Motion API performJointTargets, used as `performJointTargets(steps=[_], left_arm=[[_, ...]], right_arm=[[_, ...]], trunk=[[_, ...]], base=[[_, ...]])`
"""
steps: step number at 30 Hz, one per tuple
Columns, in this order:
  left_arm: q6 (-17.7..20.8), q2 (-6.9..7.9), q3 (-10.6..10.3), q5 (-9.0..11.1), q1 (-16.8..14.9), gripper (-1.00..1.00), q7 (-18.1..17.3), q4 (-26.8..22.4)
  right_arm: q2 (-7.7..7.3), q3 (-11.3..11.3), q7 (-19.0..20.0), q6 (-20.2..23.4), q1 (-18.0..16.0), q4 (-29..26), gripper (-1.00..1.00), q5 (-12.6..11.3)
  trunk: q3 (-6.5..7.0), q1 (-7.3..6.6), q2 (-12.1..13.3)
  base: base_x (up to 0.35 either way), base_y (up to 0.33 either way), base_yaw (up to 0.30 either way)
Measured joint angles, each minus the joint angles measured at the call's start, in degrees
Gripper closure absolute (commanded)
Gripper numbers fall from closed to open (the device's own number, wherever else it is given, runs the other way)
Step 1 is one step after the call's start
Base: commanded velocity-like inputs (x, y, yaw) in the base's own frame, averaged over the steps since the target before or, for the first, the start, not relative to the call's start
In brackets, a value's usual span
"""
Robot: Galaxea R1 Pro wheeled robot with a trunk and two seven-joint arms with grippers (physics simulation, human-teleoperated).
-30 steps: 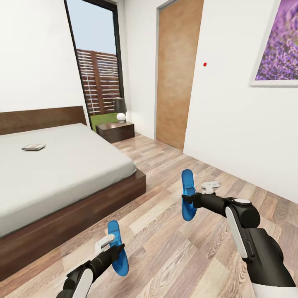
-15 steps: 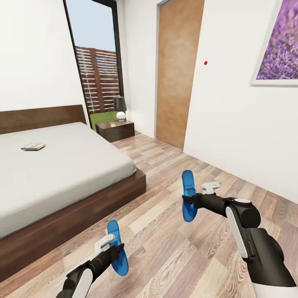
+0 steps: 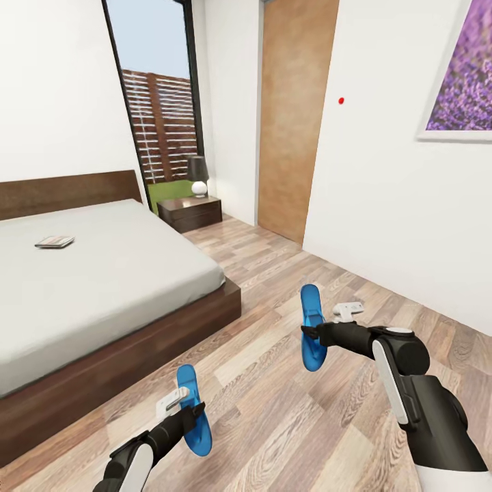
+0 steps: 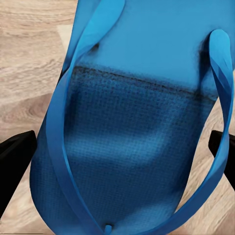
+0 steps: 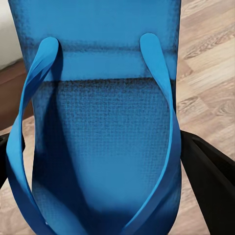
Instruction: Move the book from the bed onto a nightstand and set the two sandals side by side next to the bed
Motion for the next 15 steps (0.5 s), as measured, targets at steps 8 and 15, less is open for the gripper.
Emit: performJointTargets(steps=[8,15], left_arm=[[-0.59,0.01,-0.21,-0.04,0.02,1.0,0.05,0.3],[-0.74,0.03,-0.56,-0.2,0.02,1.0,0.3,0.33]], right_arm=[[-0.13,0.07,0.1,-0.41,-0.1,0.01,1.0,-0.06],[-0.1,0.19,0.12,-1.0,-0.02,-0.09,1.0,0.0]], trunk=[[-0.63,-0.01,0.01],[-0.72,-0.03,0.01]], base=[[0.02,-0.014,0.0],[0.208,-0.164,0.0]])
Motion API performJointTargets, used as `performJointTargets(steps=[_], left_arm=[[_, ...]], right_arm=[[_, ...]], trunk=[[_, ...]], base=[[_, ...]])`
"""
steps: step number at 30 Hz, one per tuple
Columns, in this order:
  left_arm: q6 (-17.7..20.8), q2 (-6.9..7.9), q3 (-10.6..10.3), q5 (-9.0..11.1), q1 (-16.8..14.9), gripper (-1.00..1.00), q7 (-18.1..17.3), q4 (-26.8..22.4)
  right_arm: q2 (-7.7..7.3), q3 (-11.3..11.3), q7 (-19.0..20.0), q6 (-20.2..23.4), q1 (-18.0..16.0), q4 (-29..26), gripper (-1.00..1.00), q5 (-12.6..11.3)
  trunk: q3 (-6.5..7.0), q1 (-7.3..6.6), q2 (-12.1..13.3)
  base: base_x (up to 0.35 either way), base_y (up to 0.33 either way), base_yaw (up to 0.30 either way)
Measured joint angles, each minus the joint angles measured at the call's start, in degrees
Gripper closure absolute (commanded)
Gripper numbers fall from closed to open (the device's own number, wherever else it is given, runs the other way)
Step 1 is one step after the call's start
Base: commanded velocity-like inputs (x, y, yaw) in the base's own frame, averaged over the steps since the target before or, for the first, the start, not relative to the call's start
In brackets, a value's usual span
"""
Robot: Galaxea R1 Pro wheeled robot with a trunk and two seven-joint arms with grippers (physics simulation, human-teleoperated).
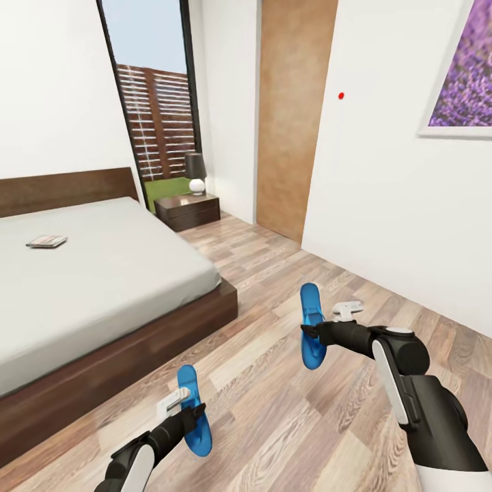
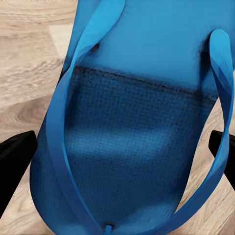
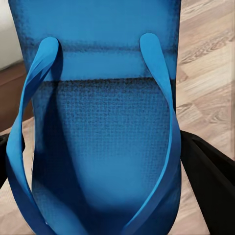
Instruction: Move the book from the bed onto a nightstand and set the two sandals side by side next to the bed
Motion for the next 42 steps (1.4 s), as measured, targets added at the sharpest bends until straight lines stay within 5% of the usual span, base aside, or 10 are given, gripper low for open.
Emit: performJointTargets(steps=[28,42], left_arm=[[0.89,-0.14,0.0,-0.43,-0.02,1.0,0.49,0.98],[1.03,-0.68,-0.02,0.1,-2.66,1.0,0.46,6.93]], right_arm=[[-0.23,0.16,0.01,-0.03,0.23,-0.14,1.0,0.02],[-0.38,0.42,0.16,-0.05,0.31,-0.15,1.0,-0.09]], trunk=[[-0.01,0.0,0.0],[-0.01,0.0,0.0]], base=[[0.261,-0.209,0.0],[0.261,-0.228,0.0]])
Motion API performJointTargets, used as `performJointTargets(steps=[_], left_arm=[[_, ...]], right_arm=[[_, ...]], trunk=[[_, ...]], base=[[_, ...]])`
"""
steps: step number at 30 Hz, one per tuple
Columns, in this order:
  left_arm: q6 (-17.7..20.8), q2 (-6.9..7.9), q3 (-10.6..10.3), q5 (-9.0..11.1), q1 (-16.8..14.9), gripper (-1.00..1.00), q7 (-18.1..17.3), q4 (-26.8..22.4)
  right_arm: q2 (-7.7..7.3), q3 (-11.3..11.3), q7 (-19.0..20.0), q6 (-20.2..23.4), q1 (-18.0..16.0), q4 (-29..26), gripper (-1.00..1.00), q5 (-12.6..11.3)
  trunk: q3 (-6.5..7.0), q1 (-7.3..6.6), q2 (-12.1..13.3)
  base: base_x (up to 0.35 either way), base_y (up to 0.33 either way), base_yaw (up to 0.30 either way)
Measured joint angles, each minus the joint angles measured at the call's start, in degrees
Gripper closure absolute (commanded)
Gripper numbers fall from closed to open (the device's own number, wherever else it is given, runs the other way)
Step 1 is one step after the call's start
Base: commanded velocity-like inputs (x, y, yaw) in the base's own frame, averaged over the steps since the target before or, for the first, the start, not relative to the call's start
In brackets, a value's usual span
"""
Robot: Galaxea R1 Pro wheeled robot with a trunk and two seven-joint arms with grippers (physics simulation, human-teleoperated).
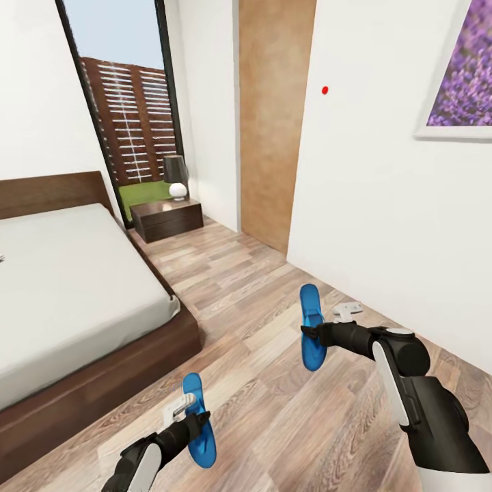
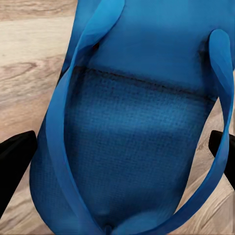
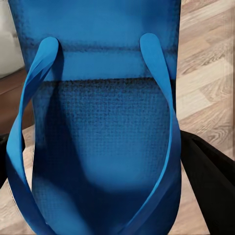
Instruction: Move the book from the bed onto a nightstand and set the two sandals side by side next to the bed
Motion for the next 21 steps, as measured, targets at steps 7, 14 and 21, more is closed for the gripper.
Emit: performJointTargets(steps=[7,14,21], left_arm=[[-1.04,-2.64,0.06,0.24,-10.53,1.0,3.43,14.6],[-5.86,-4.01,-0.06,7.06,-17.49,1.0,5.87,24.35],[-8.22,-4.04,-0.2,11.69,-18.23,1.0,6.27,29.62]], right_arm=[[0.46,0.48,-0.15,-0.04,-0.01,0.08,1.0,0.11],[0.41,0.54,-0.14,0.0,-0.01,0.04,1.0,0.16],[0.45,0.98,-0.18,0.13,-0.01,0.17,1.0,0.18]], trunk=[[0.01,0.0,0.0],[0.0,0.0,0.0],[-0.04,0.0,0.0]], base=[[0.245,-0.247,0.073],[0.233,-0.259,0.225],[0.262,-0.223,0.24]])
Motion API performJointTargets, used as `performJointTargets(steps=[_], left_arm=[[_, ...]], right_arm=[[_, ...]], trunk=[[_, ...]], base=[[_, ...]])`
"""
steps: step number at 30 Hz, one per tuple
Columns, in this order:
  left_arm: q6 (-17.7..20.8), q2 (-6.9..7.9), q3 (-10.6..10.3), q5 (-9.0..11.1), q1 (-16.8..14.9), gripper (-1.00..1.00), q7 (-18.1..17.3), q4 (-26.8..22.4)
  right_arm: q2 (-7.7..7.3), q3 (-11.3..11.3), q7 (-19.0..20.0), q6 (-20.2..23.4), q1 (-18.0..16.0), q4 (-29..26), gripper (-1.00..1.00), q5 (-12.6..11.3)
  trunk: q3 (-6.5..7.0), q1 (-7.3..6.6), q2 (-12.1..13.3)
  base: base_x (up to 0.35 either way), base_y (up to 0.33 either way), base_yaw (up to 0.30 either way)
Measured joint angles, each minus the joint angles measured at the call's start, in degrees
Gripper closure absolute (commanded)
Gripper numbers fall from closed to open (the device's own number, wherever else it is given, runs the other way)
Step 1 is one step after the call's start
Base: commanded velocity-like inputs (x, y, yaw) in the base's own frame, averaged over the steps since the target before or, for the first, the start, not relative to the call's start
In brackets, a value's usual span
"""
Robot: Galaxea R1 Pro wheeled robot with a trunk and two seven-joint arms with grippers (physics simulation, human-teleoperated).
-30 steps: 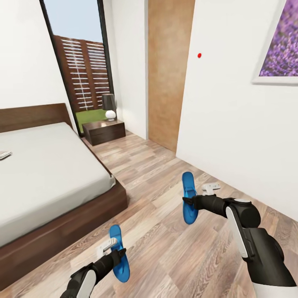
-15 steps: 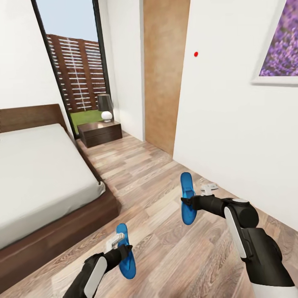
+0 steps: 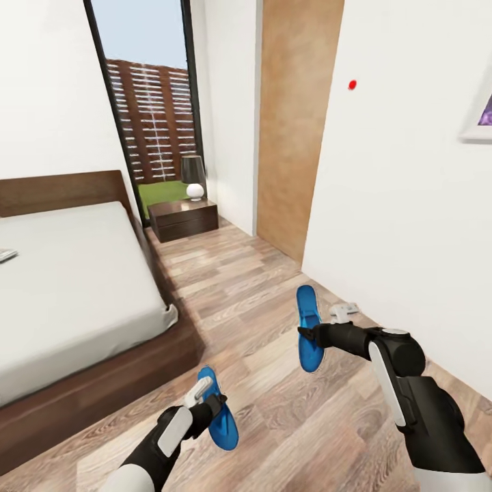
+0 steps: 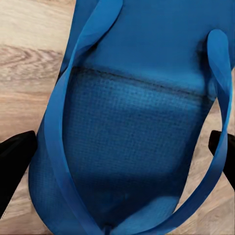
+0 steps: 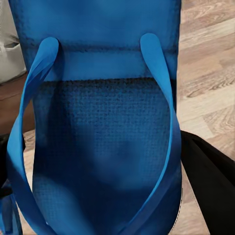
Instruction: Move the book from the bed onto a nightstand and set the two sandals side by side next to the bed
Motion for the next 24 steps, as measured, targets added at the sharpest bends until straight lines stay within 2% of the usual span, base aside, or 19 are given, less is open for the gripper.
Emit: performJointTargets(steps=[2,5,8,13,18,24], left_arm=[[-1.87,-0.04,0.08,0.21,-0.02,1.0,0.26,0.83],[-2.78,0.0,0.18,0.34,-0.02,1.0,1.05,0.98],[-3.03,0.05,0.24,0.58,0.12,1.0,1.94,1.01],[-3.24,0.24,0.24,2.47,0.31,1.0,3.26,1.03],[-3.84,0.23,0.24,2.75,0.33,1.0,3.48,1.09],[-4.11,0.16,0.26,2.79,0.33,1.0,3.57,1.12]], right_arm=[[-0.04,1.79,0.02,0.36,-0.1,0.39,1.0,-0.11],[-0.01,2.23,-0.04,0.45,-0.39,2.54,1.0,0.33],[-0.1,2.34,-0.04,0.5,-0.55,3.8,1.0,0.29],[-0.23,2.51,-0.03,0.51,-0.69,4.99,1.0,0.25],[-0.14,2.56,-0.04,0.53,-0.75,5.62,1.0,0.27],[-0.06,2.57,-0.05,0.47,-1.17,9.22,1.0,0.31]], trunk=[[-0.04,0.0,0.0],[-0.1,0.0,0.0],[-0.17,0.0,0.0],[-0.28,0.0,0.0],[-0.4,0.0,0.0],[-0.53,0.01,0.0]], base=[[0.306,-0.168,0.23],[0.307,-0.167,0.235],[0.307,-0.166,0.237],[0.307,-0.177,0.223],[0.282,-0.212,0.221],[0.22,-0.262,0.232]])
